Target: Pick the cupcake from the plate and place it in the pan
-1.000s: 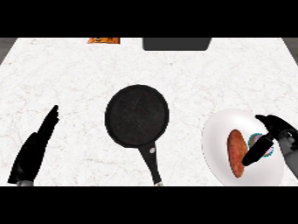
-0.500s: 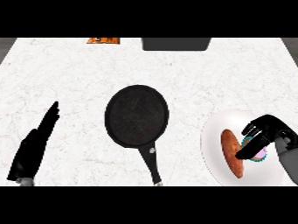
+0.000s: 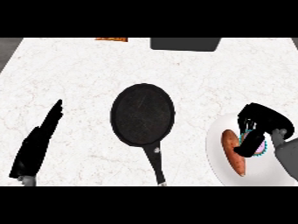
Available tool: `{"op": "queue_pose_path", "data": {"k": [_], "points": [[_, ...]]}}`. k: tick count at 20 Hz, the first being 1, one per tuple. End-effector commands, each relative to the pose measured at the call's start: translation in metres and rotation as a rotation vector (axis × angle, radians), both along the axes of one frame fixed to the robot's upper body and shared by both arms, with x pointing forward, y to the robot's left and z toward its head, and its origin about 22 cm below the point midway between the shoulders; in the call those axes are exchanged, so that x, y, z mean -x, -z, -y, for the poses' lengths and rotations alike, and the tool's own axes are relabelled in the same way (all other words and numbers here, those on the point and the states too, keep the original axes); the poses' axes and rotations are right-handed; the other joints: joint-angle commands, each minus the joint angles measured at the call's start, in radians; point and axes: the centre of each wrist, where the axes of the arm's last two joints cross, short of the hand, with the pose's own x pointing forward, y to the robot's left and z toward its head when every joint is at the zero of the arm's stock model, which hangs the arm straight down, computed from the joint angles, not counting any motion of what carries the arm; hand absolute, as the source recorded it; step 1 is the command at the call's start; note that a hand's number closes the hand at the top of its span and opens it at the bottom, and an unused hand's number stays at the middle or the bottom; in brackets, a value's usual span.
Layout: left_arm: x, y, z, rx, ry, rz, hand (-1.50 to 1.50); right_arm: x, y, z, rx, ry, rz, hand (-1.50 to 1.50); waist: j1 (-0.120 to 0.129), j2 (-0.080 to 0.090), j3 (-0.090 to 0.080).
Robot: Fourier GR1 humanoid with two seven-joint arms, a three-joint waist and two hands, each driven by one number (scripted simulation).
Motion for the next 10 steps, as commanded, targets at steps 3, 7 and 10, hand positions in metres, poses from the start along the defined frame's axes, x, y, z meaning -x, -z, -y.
{"op": "queue_pose_path", "data": {"k": [3, 7, 10], "points": [[0.000, 0.002, -0.004, 0.002, 0.008, 0.009, 0.00, -0.018, -0.035, 0.008, 0.102, -0.364, 0.292, 1.50, 0.004, 0.003, 0.003], [-0.006, 0.006, 0.003, 0.013, -0.008, 0.004, 0.00, -0.033, -0.064, -0.007, 0.022, -0.452, 0.674, 1.50, -0.012, 0.003, 0.004], [-0.001, 0.006, 0.010, -0.008, -0.008, -0.004, 0.00, -0.039, -0.081, -0.016, -0.063, -0.525, 0.901, 1.50, -0.016, -0.002, 0.004]]}}
